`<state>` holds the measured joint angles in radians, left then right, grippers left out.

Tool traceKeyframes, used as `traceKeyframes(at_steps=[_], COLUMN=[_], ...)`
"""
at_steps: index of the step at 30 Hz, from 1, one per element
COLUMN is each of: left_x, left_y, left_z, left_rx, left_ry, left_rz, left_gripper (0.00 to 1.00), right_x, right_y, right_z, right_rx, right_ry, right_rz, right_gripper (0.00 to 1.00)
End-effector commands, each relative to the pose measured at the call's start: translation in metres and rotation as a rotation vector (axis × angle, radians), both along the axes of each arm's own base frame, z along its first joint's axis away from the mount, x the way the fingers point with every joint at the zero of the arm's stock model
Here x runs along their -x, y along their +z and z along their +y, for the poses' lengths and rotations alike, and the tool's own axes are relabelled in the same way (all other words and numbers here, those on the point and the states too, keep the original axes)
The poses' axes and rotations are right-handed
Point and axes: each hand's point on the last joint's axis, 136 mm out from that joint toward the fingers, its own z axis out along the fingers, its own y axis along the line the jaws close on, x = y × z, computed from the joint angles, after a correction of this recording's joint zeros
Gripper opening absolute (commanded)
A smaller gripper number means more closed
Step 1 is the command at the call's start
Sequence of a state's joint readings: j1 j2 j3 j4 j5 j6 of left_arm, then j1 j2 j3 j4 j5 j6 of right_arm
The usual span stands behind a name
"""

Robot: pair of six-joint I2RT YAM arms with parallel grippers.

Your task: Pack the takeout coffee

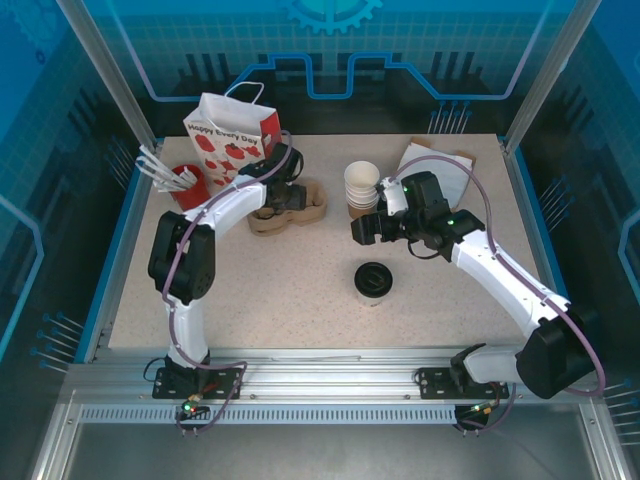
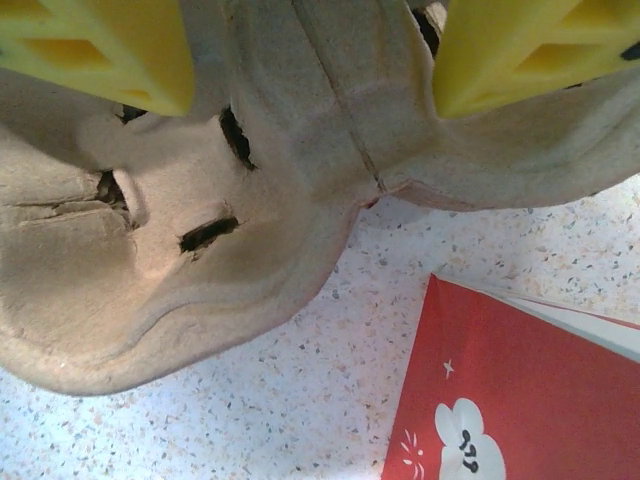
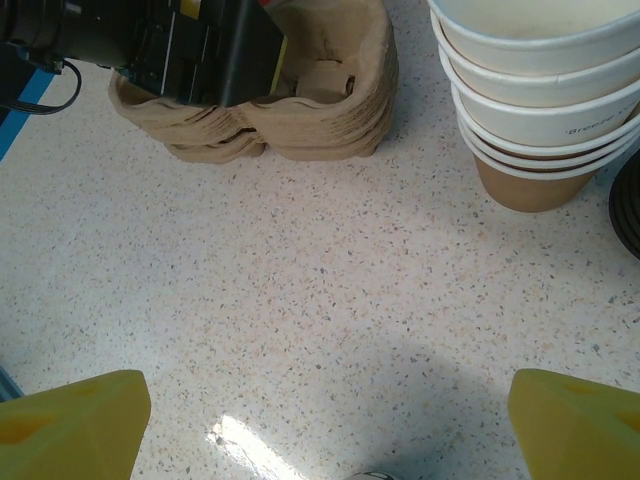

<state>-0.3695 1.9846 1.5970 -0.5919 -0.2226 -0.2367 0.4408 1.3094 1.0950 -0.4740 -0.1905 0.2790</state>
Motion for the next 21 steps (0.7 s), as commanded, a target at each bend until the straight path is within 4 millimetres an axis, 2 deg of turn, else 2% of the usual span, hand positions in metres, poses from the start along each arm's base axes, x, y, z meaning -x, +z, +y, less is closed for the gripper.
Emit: traceKeyframes(at_steps=[1, 10, 21], left_x=[-0.003, -0.003, -0.001], left_y=[0.002, 0.012, 0.037], left_z=[-0.001, 0.001, 0.004], left_rx=[-0.012, -0.016, -0.010], left_ry=[0.017, 0.020, 0.026], left_rz=[-0.002, -0.033, -0.087], left_gripper=[0.60, 0.50, 0.49], right_x=[0.001, 0.003, 0.005], right_y=[0.003, -0.003, -0.004], right_z=[0.009, 0.011, 0.014], right_rx=[-0.013, -0.012, -0.010], right_ry=[0.027, 0.032, 0.043], right_rz=[-0.015, 0.001, 0.006], right_gripper=[0.94, 0.94, 0.94])
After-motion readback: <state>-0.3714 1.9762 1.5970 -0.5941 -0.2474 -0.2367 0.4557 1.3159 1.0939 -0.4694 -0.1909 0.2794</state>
